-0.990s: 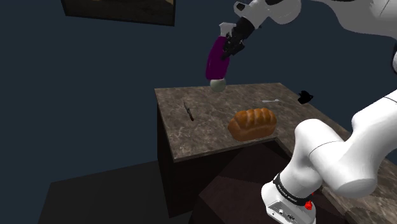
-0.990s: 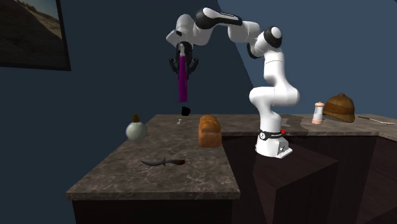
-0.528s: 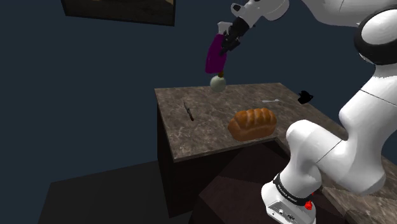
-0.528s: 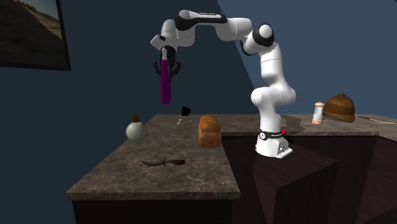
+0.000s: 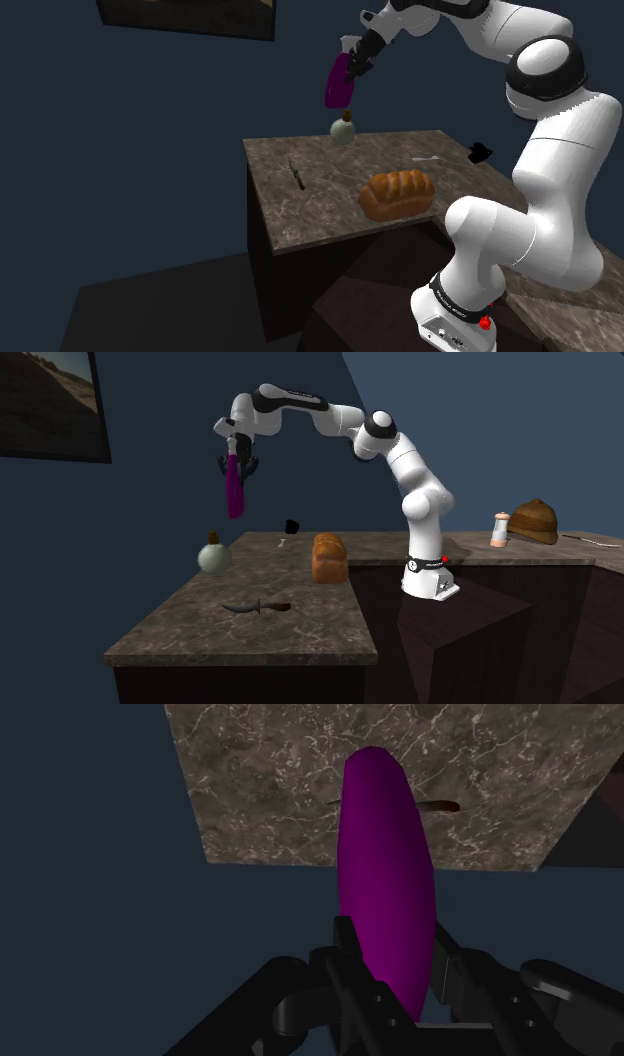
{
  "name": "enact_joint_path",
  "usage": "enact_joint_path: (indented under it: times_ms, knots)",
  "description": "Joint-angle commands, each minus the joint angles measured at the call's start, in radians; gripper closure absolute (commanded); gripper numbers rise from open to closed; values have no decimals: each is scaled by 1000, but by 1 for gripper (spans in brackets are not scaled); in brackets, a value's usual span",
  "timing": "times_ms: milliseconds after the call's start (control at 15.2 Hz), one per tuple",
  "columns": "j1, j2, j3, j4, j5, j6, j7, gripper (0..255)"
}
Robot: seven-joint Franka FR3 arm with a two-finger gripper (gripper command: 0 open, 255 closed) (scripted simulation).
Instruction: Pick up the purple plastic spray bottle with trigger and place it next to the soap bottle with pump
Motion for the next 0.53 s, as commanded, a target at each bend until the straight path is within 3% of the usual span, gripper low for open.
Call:
enact_joint_path:
  times_ms: [0,132,198,462]
  knots:
    - [108,-95,-58,159,-65,-59,10,255]
    - [225,-198,-111,363,-121,-142,7,255]
    - [256,-223,-124,419,-134,-165,5,255]
    - [211,-210,-117,318,-125,-96,-10,255]
